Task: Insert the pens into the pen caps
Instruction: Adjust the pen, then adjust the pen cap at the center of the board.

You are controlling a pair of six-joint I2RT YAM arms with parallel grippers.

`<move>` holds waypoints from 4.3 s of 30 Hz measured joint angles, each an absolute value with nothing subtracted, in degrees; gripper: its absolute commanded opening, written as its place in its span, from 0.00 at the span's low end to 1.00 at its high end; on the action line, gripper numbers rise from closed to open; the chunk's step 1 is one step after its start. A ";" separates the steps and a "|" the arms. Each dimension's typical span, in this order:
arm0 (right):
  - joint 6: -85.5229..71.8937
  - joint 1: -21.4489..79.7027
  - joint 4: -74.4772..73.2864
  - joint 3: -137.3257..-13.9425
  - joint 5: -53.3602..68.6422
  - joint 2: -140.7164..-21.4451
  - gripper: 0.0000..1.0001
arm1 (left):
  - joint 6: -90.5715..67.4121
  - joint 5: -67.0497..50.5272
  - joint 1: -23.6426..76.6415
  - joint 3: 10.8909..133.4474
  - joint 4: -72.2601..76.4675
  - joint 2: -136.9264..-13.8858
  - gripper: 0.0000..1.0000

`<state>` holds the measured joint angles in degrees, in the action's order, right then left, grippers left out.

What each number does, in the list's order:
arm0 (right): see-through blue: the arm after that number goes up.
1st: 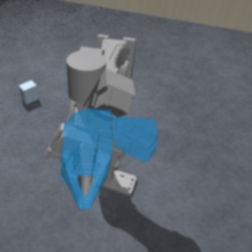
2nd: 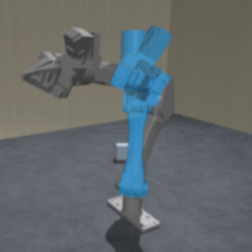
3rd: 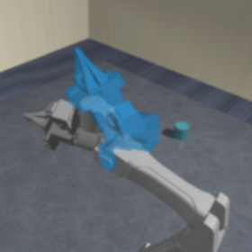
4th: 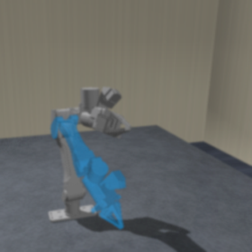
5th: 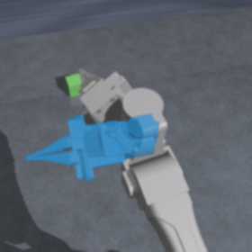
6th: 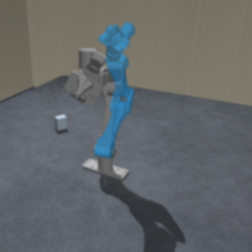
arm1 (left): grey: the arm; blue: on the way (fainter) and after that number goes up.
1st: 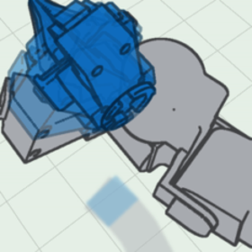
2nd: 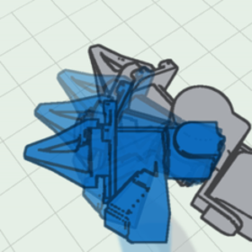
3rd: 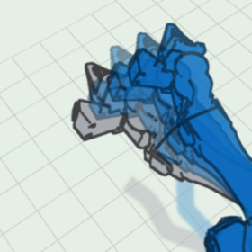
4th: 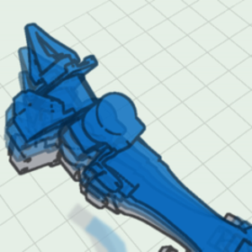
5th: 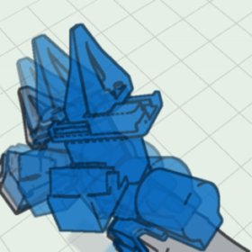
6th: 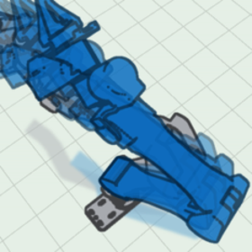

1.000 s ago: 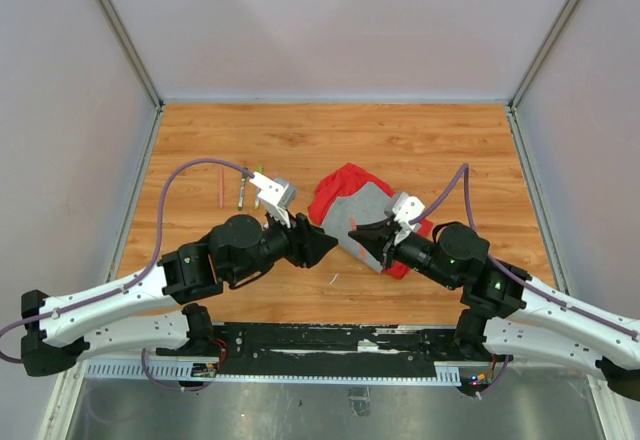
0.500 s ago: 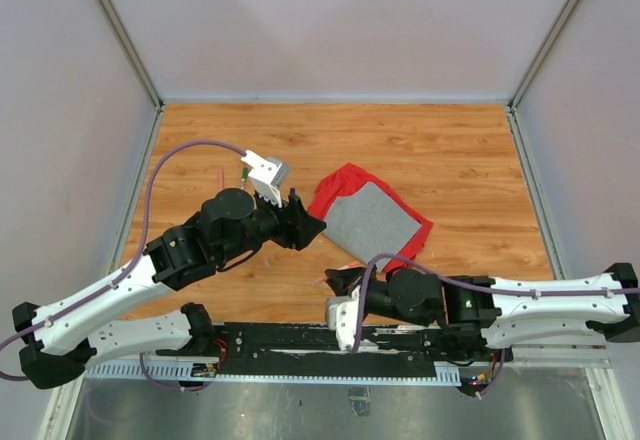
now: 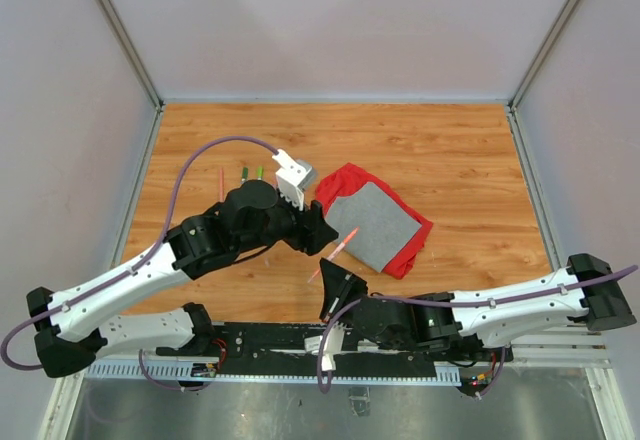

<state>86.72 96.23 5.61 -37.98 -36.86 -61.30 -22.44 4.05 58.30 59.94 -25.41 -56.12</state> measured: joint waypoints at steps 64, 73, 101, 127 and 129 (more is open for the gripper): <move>29.80 80.58 7.05 -39.70 -25.98 -51.37 0.57 | -23.22 22.04 50.85 56.88 -32.71 -44.29 0.01; -12.01 63.22 -2.81 -48.25 -12.88 -66.61 0.59 | -22.06 28.99 50.81 57.60 -37.71 -30.76 0.01; -32.64 64.38 -21.04 -92.58 1.28 -122.21 0.45 | -23.20 33.87 50.81 50.22 -39.16 -18.26 0.01; -27.57 68.69 -32.82 -108.27 -9.61 -132.68 0.02 | -23.20 34.96 50.81 50.11 -39.13 -18.46 0.01; -26.65 68.75 -31.77 -106.83 -9.85 -131.92 0.01 | -23.22 35.09 50.81 50.11 -39.13 -18.46 0.00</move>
<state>-26.65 68.75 -31.77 -106.83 -9.85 -131.92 -23.22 35.09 50.81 50.11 -39.13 -18.46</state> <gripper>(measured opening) 0.052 0.112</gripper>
